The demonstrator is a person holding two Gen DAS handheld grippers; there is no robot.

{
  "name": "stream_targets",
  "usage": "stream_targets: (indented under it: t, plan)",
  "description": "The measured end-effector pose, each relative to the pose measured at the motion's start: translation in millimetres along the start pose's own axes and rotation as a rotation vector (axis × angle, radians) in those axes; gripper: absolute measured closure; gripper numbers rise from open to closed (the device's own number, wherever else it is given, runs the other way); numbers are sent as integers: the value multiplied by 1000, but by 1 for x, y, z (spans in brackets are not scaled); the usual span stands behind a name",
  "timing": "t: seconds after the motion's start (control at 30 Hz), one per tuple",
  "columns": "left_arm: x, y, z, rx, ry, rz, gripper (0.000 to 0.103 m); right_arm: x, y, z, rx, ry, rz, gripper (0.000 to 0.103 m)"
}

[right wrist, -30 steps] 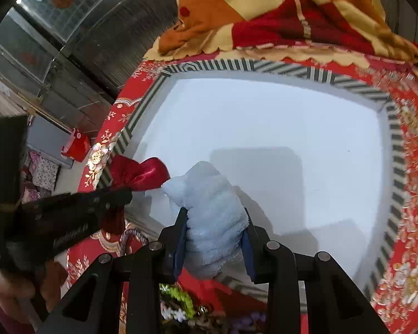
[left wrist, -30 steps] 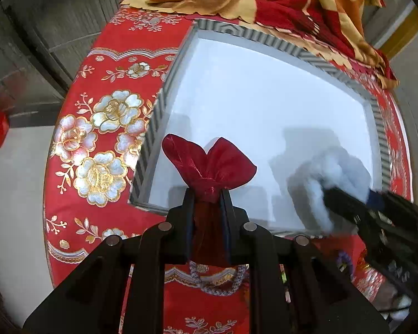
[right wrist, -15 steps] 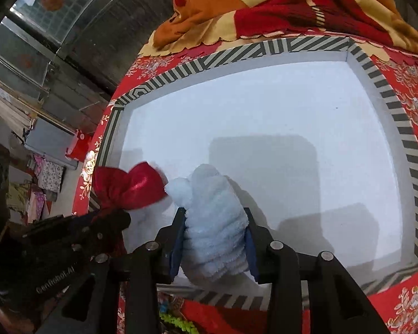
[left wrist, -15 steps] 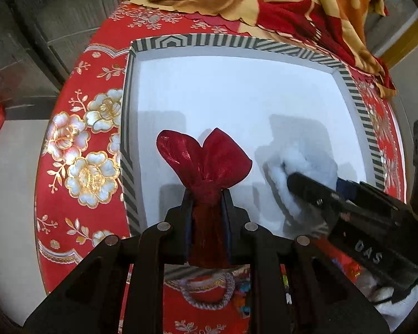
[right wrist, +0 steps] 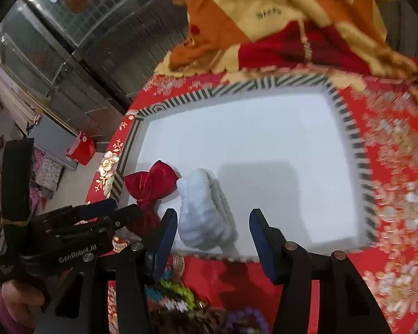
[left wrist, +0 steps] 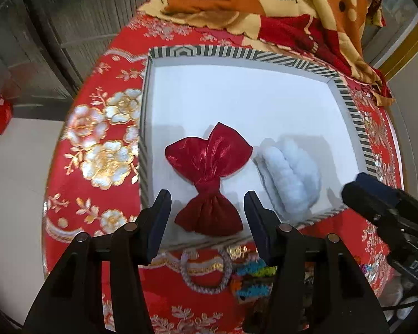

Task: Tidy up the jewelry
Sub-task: 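Withdraw both tools from the tray back toward the accessory pile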

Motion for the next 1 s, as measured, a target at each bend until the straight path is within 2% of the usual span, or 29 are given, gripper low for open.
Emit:
stream_targets:
  t: [0.27, 0.6, 0.77, 1.0]
  plan:
    - [-8, 28, 29, -72, -30, 6, 49, 1, 31, 40, -68, 120, 44, 51]
    - [-17, 60, 57, -134, -39, 0, 49, 5, 70, 69, -98, 137, 33, 50]
    - [-20, 75, 65, -144, -50, -17, 49, 4, 86, 79, -114, 138, 19, 39]
    - [-22, 95, 76, -162, -57, -30, 49, 5, 109, 89, -116, 145, 17, 39]
Point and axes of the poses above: each gripper's, at about its wrist camera, not at the fingertips, and z roughly against the way its jaws point, x to its left, y to its underside, the point moved 8 cm from there along -z, roughly the way its jaws point, and after that the axes turned 10 degrees about x, right-handed, at the moved point
